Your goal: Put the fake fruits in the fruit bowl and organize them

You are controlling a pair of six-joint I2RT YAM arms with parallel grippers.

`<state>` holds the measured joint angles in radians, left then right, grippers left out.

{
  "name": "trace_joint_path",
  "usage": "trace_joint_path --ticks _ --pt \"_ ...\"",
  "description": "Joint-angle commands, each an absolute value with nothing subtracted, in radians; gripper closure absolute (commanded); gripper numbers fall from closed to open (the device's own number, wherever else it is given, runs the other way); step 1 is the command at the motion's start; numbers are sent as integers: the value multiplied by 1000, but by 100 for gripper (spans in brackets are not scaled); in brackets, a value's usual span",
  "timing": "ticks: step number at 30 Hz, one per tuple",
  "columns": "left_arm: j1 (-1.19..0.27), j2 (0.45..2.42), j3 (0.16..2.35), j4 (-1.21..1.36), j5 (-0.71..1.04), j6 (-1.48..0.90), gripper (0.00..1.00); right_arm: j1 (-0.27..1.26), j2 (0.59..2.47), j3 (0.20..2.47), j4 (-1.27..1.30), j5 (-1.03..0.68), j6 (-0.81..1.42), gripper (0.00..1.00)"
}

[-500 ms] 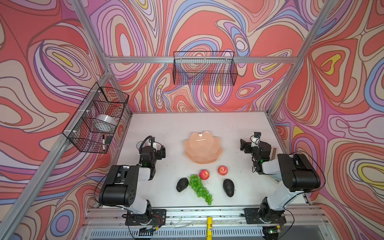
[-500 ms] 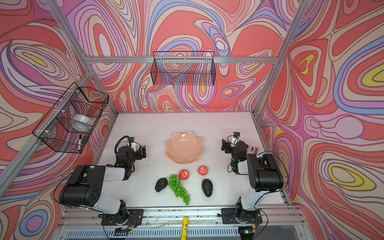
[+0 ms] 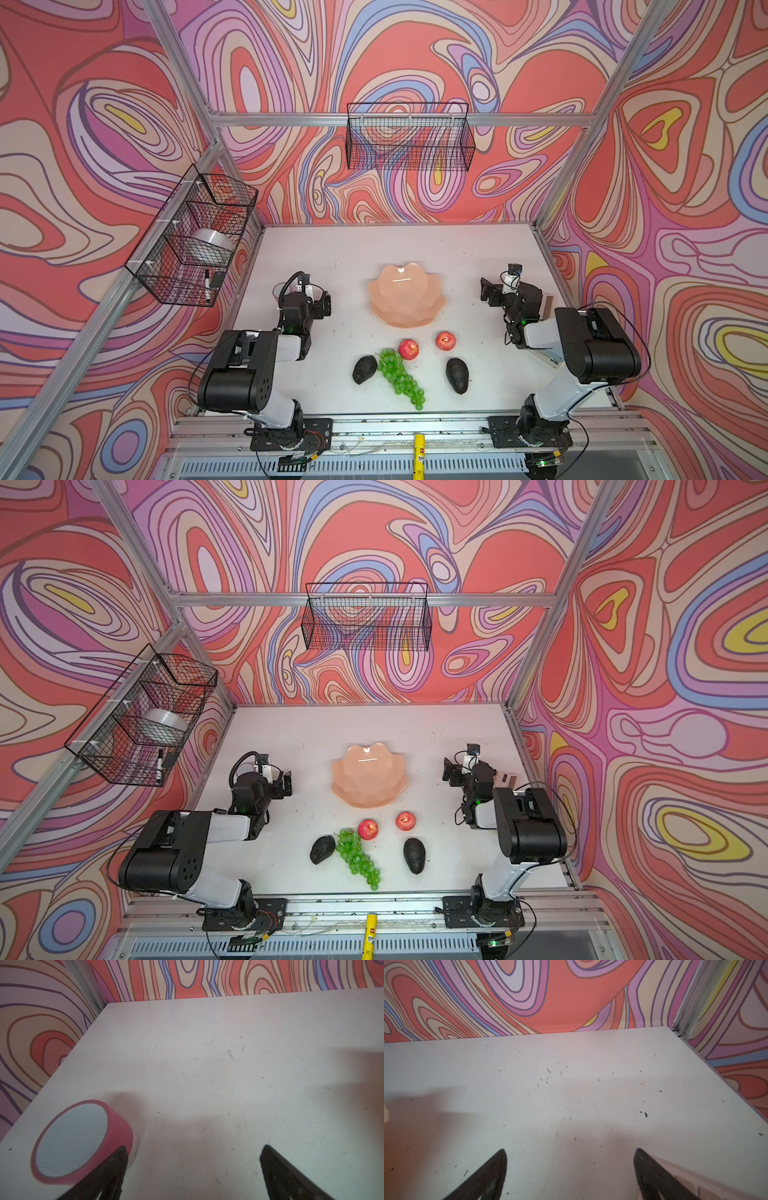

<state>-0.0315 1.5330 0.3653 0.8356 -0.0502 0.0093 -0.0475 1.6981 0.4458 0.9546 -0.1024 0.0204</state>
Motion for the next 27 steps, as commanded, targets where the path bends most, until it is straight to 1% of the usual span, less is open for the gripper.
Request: trace_joint_path --ticks 1,9,11,12,13,14,16,17,18,20,21,22,24,25,26,27 --pt "-19 1542 382 876 -46 -3 0 -54 1713 467 962 -109 28 2" --pt "-17 1539 380 880 -41 -4 0 -54 1707 462 967 -103 27 2" --pt "-17 1528 371 893 -30 1 0 -54 1687 462 963 -59 47 2" --pt "-18 1477 369 855 -1 15 0 -54 1642 475 902 -9 64 2" --pt "-26 1403 390 747 -19 17 0 -54 1582 514 779 40 79 2" --pt "-38 1341 423 644 -77 5 0 -54 1521 565 653 75 97 2" --pt "-47 1232 502 466 -273 -153 0 -54 1422 721 355 115 218 2" --pt "-46 1185 543 418 -293 -197 0 -54 1398 786 260 74 270 2" --pt "-46 1135 558 421 -275 -232 0 -54 1381 847 178 24 327 2" --pt "-47 1041 526 555 -242 -394 0 -56 1362 918 69 -19 494 2" --pt "-46 988 461 655 -195 -465 0 -59 1354 931 33 -59 517 2" --pt "-47 929 405 756 -131 -513 0 -63 1344 908 69 -152 517 2" --pt "-46 894 331 969 -78 -550 0 -68 1317 856 173 -328 507 2" --pt "-46 877 326 977 -78 -566 0 -67 1301 848 174 -363 517 2" --pt "-45 850 345 902 -80 -576 0 -66 1291 854 134 -378 528 2" --pt "-46 816 394 734 -80 -576 0 -60 1279 873 50 -364 520 2"
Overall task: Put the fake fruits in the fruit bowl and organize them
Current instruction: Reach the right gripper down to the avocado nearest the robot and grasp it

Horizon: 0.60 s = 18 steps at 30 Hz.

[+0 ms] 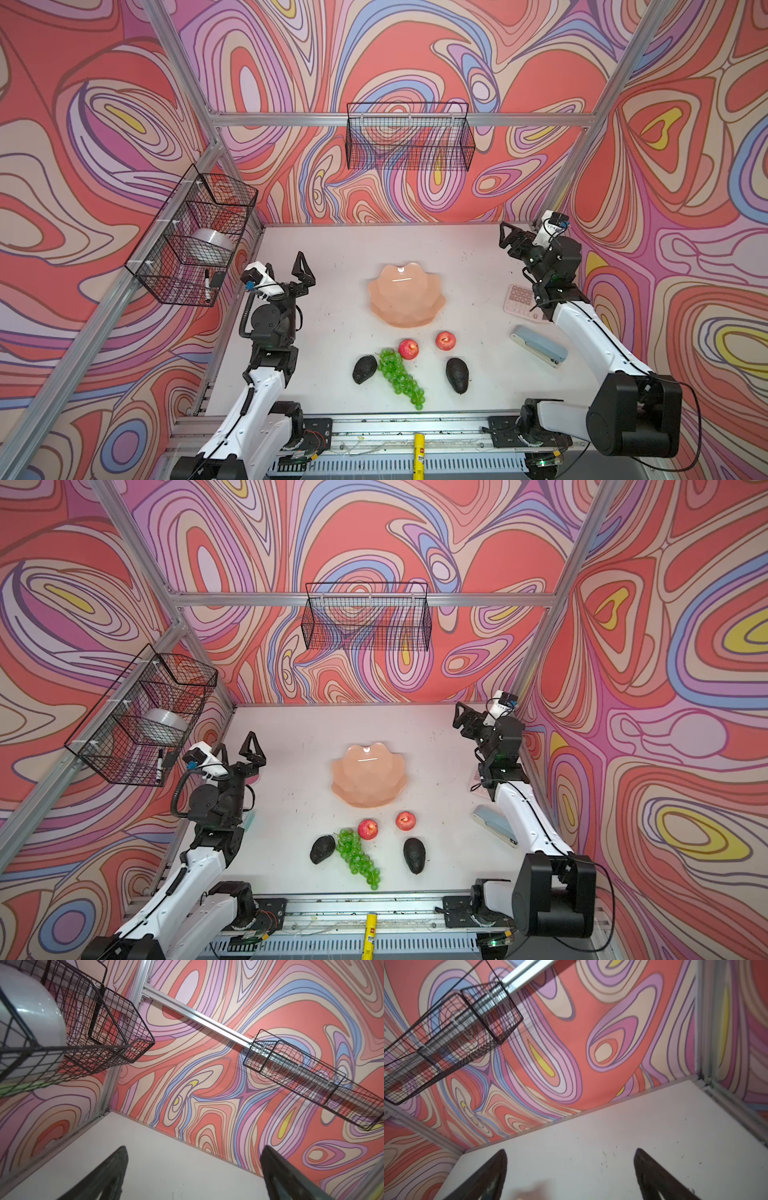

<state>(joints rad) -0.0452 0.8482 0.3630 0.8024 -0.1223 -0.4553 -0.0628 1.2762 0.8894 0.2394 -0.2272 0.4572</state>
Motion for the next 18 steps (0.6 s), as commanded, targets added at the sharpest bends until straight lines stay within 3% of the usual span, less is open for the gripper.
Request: trace_joint_path --ticks 1,3,5,9,18 --pt "-46 795 471 537 -83 -562 0 -40 1260 893 -47 -336 488 2" --pt "-46 806 611 252 -102 -530 0 47 1215 926 -234 -200 415 2" --pt "-46 844 669 139 -116 -516 0 168 1161 932 -378 -64 381 2" --pt "-45 905 699 123 -89 -528 1 391 1076 922 -642 114 448 3" --pt "-44 951 722 134 -64 -556 1 785 965 818 -969 193 762 8"
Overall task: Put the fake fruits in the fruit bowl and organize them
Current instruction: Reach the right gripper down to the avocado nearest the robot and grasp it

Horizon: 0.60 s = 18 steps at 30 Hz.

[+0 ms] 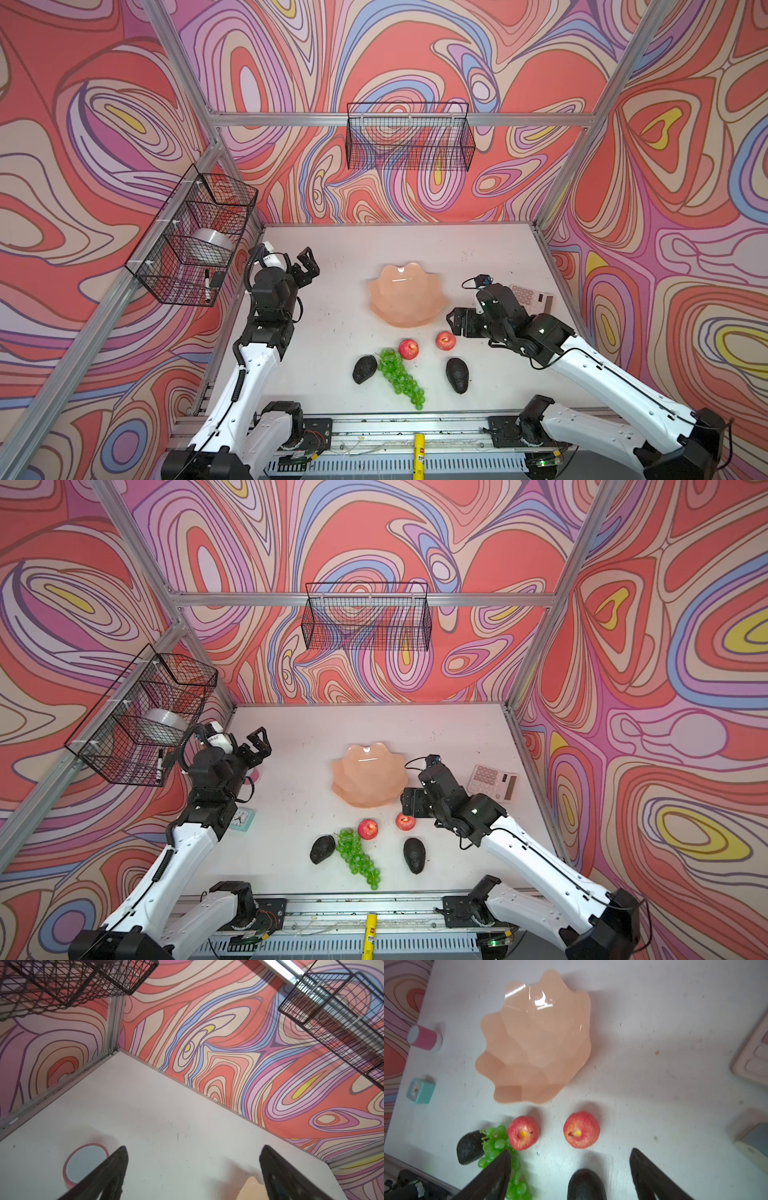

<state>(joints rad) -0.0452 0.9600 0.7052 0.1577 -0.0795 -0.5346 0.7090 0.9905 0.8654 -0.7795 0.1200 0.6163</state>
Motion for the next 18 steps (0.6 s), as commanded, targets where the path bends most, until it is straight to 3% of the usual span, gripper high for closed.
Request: trace_joint_path --ticks 1,7,18 --pt "-44 950 717 136 -65 -555 1 813 956 797 -973 184 793 9" --pt "-44 951 699 149 -68 -566 0 922 946 656 -875 129 917 13" --pt "-44 932 694 140 -82 -556 0 931 1188 629 -683 82 915 23"
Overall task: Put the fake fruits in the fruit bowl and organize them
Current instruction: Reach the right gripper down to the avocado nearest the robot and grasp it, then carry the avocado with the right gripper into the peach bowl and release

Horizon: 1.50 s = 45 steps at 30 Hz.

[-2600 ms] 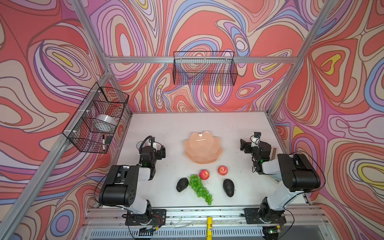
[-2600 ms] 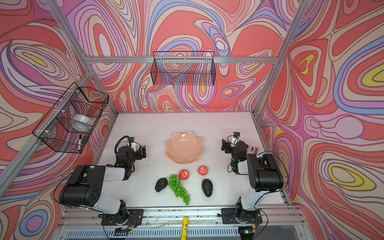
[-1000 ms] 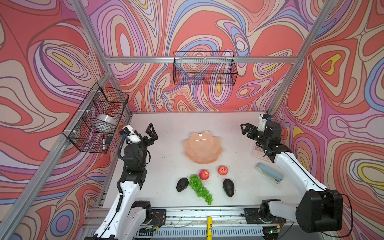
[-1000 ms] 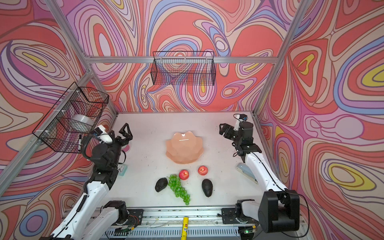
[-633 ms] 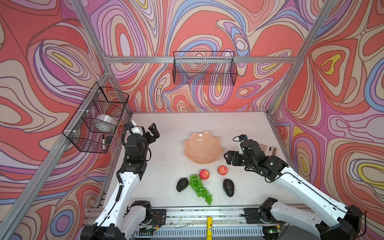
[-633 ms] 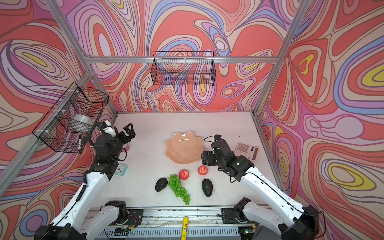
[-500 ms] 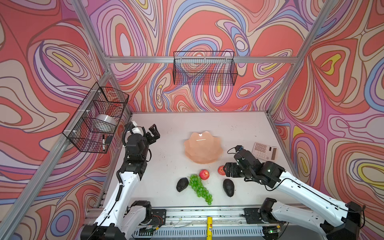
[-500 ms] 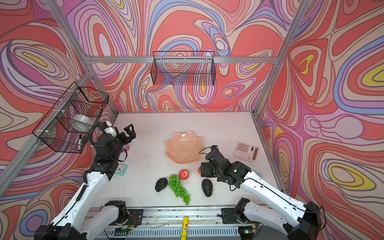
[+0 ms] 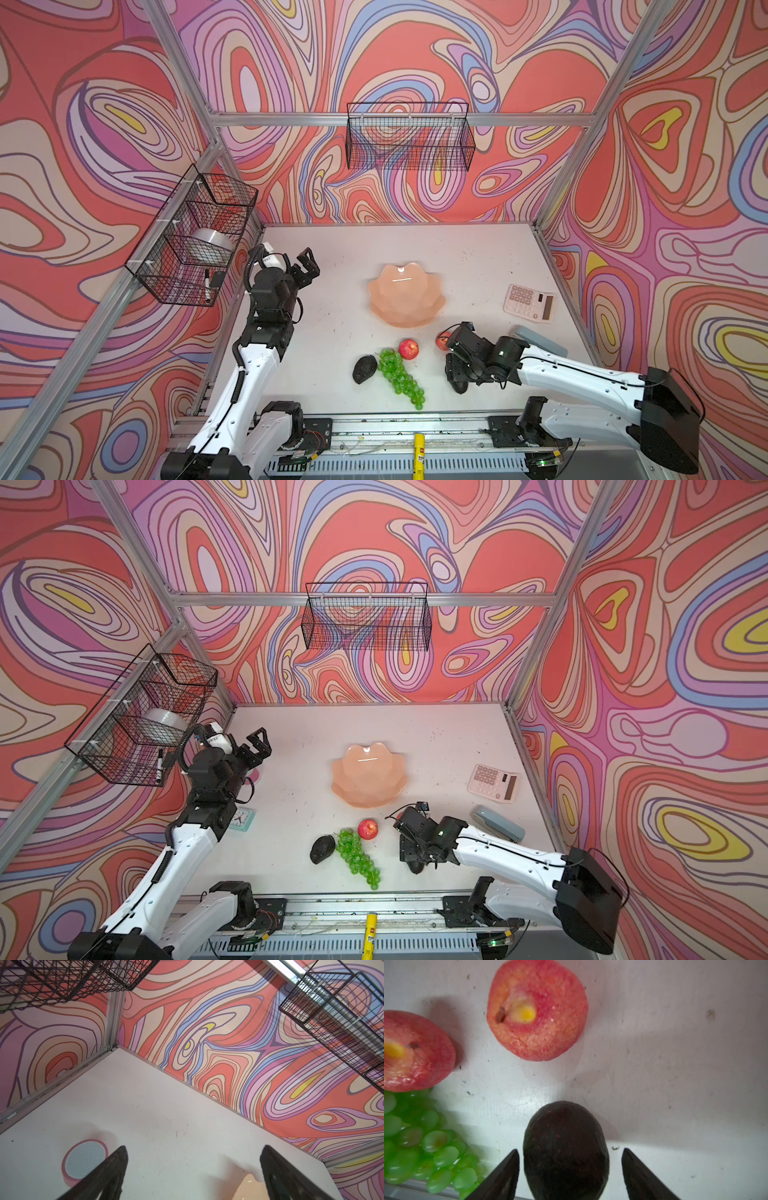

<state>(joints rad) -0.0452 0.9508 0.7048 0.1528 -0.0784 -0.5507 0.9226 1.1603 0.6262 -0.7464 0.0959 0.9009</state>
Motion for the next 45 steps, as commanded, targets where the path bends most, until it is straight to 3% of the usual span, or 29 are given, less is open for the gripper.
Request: trace_joint_path --ticks 1,12,19,26,37,45 --pt "-44 933 692 142 -83 -557 0 931 1199 626 -676 79 921 25" --pt "-44 928 686 133 -102 -559 0 932 1148 631 -734 144 940 47" --pt "-44 922 687 125 -101 -567 0 930 1124 900 -903 263 825 51" --pt "-43 897 682 78 -111 -593 0 898 1432 1286 -865 235 640 51" --pt "-38 753 675 -56 -89 -637 0 724 1922 1554 -577 63 461 52" --pt "-38 687 749 -231 -24 -596 4 685 2109 1645 -552 36 448 50"
